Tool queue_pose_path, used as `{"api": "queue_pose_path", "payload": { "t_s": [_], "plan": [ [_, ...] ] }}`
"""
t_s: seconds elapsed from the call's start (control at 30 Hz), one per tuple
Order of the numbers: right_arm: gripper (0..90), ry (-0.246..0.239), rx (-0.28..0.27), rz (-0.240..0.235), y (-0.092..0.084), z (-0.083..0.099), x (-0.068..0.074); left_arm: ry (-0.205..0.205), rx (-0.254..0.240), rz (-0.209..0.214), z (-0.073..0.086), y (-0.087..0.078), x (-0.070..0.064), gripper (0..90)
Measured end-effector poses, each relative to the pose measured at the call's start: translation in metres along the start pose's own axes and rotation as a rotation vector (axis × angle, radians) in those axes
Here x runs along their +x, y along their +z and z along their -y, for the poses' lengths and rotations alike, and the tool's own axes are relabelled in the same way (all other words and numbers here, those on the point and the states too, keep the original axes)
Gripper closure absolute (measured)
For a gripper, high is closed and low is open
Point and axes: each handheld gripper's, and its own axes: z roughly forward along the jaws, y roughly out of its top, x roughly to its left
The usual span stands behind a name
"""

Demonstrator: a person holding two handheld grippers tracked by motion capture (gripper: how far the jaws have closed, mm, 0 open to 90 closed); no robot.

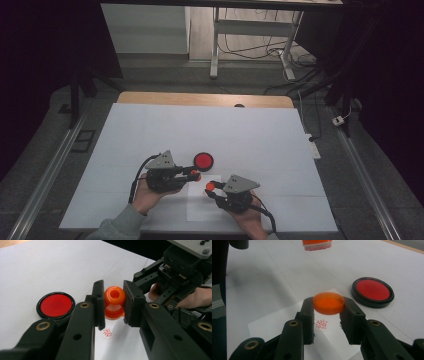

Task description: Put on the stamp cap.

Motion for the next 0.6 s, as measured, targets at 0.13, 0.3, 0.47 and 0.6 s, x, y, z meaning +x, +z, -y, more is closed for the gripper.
{"api": "queue_pose_path", "payload": {
  "t_s": [0.13,0.3,0.47,0.6],
  "plan": [
    [64.1,0.000,-0.002,-0.002,0.000,0.000,0.000,-0.001,0.000,0.007,0.000,0.002,-0.001,72.4],
    [64.1,0.002,-0.006,-0.010,0.002,-0.001,0.001,0.008,0.004,0.027,-0.001,0.008,-0.006,72.4],
    [64.1,-0.002,-0.006,-0.009,0.003,-0.002,0.002,0.011,0.010,0.048,-0.003,0.016,-0.012,72.5],
    [64.1,-0.001,-0.012,-0.012,0.004,-0.003,0.003,0.016,0.013,0.059,-0.004,0.020,-0.015,72.4]
  ]
}}
